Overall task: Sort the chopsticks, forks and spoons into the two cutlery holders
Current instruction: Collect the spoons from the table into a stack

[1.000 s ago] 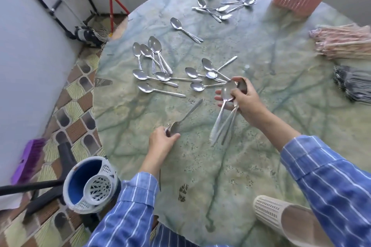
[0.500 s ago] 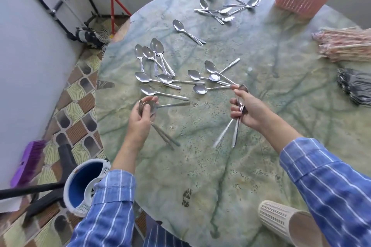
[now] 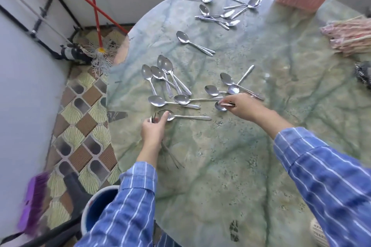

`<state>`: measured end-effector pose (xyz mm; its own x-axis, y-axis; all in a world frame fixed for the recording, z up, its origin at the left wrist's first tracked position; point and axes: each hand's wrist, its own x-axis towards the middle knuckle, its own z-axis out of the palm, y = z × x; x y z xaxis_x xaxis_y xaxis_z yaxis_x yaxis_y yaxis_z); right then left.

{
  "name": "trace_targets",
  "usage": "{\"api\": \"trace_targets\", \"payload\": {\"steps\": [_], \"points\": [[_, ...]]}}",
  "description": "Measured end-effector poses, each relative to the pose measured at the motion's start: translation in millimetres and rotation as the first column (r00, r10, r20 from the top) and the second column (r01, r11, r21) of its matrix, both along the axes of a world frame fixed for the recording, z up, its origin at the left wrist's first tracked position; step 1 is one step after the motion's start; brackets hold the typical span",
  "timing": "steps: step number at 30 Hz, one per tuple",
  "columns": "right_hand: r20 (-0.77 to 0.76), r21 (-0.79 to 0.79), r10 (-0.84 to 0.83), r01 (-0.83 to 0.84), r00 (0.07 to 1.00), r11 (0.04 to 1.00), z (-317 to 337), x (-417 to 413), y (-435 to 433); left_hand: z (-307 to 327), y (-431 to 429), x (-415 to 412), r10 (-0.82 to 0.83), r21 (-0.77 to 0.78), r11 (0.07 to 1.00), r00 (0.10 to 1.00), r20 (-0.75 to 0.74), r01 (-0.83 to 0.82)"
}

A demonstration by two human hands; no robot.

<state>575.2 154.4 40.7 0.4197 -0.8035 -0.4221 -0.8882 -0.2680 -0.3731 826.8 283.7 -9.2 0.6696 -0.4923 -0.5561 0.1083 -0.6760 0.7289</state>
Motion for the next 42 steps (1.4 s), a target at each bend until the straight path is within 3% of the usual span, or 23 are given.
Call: {"api": "trace_targets", "payload": {"steps": [6,11,15,19,21,24,27,30,34,36,38,42], "points": [[-0.059,0.012,-0.026,0.026,0.998,1.0,-13.1,15.7,-9.8,-4.9,-21.9,10.9,-0.195,0.018,0.981,0.97,0.144,0.194],[-0.034,-0.083,0.002,-0.004,0.999,0.997,-18.9,17.0,-7.0,-11.4,-15.4,22.0,-0.247,-0.105,0.963,0.968,0.039,0.25],[-0.012,-0.237,0.001,-0.004,1.0,0.971,-16.8,12.4,-2.0,2.6,-8.1,33.0,-0.22,-0.379,0.918,0.946,-0.238,0.118],[0.249,-0.207,-0.08,0.134,0.965,0.969,-15.1,8.8,6.6,15.2,-11.2,47.8,-0.168,-0.54,0.839,0.912,-0.374,-0.067],[0.314,-0.169,-0.145,0.206,0.938,0.964,-10.3,13.5,9.2,19.6,-14.8,57.1,-0.169,-0.578,0.811,0.911,-0.377,-0.089],[0.381,-0.086,-0.25,0.303,0.89,0.949,-1.8,28.6,9.8,27.8,-23.2,69.1,-0.084,-0.523,0.84,0.917,-0.39,-0.146],[0.502,0.147,-0.383,0.36,0.775,0.921,6.1,50.1,8.0,26.4,-34.5,77.6,-0.033,-0.435,0.888,0.924,-0.381,-0.148],[0.577,0.382,-0.539,0.38,0.614,0.842,5.2,70.1,1.3,14.7,-44.2,80.3,-0.116,-0.296,0.955,0.958,-0.263,0.035],[0.582,0.666,-0.747,0.338,0.323,0.665,1.4,96.5,-6.1,-5.6,-55.4,81.8,-0.195,-0.103,0.978,0.974,-0.115,0.183],[0.527,0.82,-0.842,0.191,0.115,0.539,1.9,105.6,-7.5,-9.0,-61.4,81.6,-0.221,-0.03,0.975,0.975,-0.022,0.221],[0.454,0.891,-0.89,0.039,-0.046,0.453,2.2,111.1,-8.6,-12.1,-66.5,82.1,-0.293,0.008,0.956,0.953,0.074,0.293],[0.38,0.924,-0.91,0.015,-0.166,0.383,1.6,121.0,-8.3,-9.6,-68.4,80.5,-0.35,-0.007,0.935,0.925,0.147,0.355]]}}
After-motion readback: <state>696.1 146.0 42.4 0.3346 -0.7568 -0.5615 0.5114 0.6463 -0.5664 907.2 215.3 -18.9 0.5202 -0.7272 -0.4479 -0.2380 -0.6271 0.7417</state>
